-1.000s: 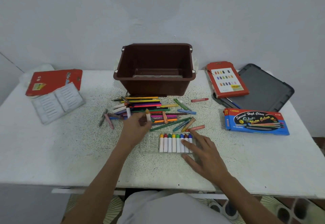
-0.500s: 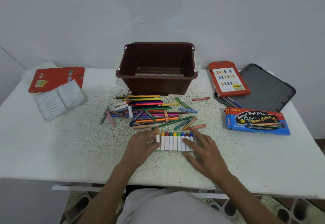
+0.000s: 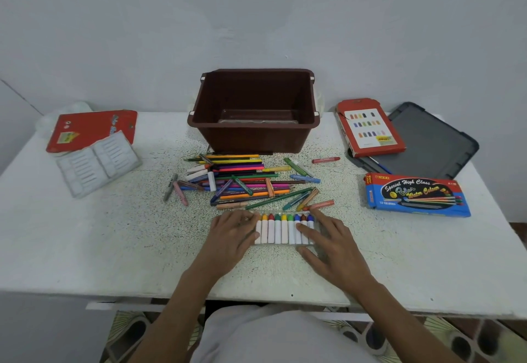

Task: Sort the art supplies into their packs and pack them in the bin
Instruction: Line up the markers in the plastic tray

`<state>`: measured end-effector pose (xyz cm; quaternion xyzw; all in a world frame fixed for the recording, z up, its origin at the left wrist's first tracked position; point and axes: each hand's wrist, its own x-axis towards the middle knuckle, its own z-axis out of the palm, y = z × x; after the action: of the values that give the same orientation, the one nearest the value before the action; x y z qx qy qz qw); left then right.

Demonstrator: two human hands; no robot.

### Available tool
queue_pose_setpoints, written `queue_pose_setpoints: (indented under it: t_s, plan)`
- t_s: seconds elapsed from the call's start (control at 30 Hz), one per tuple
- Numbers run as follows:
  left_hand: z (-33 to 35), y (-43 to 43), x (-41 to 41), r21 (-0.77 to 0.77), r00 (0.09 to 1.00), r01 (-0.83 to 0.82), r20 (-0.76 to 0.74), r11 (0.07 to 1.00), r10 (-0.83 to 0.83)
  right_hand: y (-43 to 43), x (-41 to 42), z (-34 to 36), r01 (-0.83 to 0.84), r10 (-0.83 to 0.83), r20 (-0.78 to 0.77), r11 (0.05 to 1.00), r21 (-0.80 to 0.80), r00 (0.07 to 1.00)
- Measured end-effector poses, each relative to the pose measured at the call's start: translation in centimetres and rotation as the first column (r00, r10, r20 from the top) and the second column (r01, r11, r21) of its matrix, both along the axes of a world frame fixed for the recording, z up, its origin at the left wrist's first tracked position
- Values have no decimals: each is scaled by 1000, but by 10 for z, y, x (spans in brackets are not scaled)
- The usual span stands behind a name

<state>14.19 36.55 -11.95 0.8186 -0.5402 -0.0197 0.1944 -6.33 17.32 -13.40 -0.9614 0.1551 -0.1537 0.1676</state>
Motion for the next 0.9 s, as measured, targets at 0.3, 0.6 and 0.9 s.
queue_pose_setpoints:
  t_s: [0.3, 0.6, 0.9]
  plan:
    - [-2, 0, -5, -146, 995, -60, 76, 987, 72, 0, 0, 1, 2, -2, -1, 1000, -1, 1000]
    - [21, -18, 42, -288, 884, -452, -15, 844, 468, -1, 0, -2, -3, 3, 7, 1000, 9, 1000]
    - [31, -34, 89, -66, 792, -608, 25, 791, 611, 0, 0, -2, 2, -2, 8, 1000, 4, 1000]
